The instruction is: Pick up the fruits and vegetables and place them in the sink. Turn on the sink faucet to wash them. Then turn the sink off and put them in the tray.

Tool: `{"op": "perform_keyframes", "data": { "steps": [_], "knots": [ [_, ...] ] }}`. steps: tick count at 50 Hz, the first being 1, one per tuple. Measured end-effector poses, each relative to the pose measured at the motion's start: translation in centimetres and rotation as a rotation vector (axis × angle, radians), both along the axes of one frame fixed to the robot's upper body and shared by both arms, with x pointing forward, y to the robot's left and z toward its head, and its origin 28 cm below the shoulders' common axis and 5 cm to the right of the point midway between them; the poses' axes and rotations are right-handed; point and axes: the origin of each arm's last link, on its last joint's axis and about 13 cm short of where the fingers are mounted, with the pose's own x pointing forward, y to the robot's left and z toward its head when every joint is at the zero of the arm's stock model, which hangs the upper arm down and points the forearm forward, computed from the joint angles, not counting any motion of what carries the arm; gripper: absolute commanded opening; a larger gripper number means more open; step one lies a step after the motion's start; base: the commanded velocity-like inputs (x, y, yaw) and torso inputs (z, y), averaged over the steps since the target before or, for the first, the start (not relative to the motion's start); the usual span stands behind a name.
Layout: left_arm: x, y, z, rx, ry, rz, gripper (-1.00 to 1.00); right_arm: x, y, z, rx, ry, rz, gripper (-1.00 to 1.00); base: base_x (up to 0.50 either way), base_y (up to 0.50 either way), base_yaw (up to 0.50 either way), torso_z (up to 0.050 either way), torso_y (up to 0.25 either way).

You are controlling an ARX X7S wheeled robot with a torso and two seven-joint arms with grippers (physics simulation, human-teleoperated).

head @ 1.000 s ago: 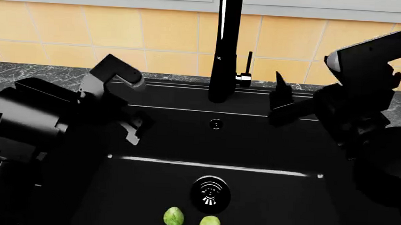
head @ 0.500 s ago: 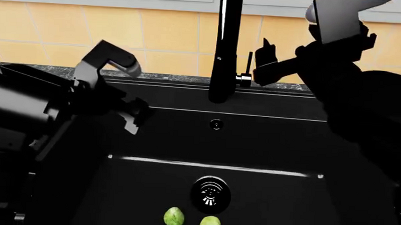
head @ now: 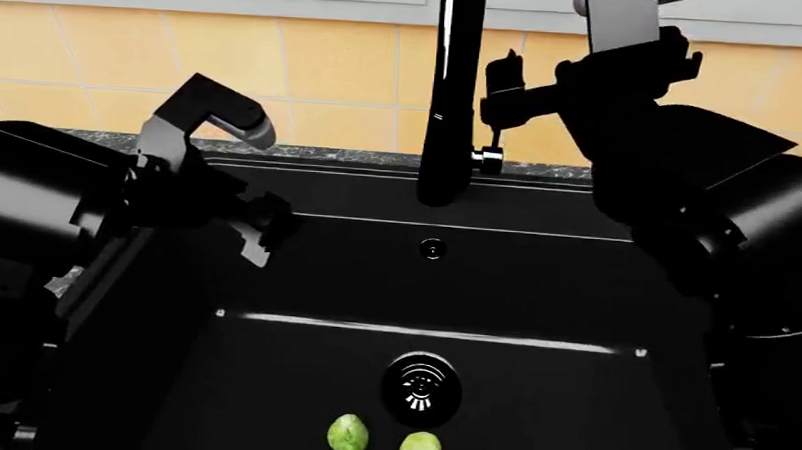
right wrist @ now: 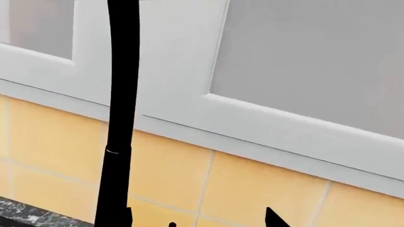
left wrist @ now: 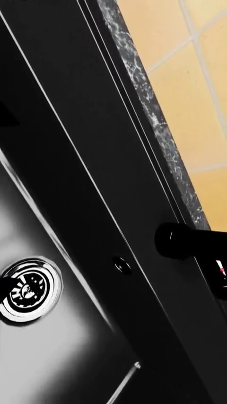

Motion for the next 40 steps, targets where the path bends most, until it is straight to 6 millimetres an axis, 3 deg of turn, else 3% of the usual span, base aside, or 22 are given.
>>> {"op": "perform_keyframes", "data": {
  "steps": [17,33,40],
  "knots": [
    [-0.1,-0.1,-0.1,-0.001,-0.002,-0.007,1.0,1.9,0.8,-1.1,-0.004,0.026,-0.016,1.0,0.0,0.0,0.0,0.0,0.0],
    [-0.3,0.1,0.1,-0.001,-0.01,-0.01,1.0,6.8,1.0,-0.8,0.022,0.056,-0.071,1.0,0.0,0.0,0.0,0.0,0.0],
    [-0.4,0.1,0.1,0.0,-0.01,-0.009,1.0,7.9,0.7,-1.0,0.011,0.084,-0.109,1.0,0.0,0.0,0.0,0.0,0.0]
  ]
}}
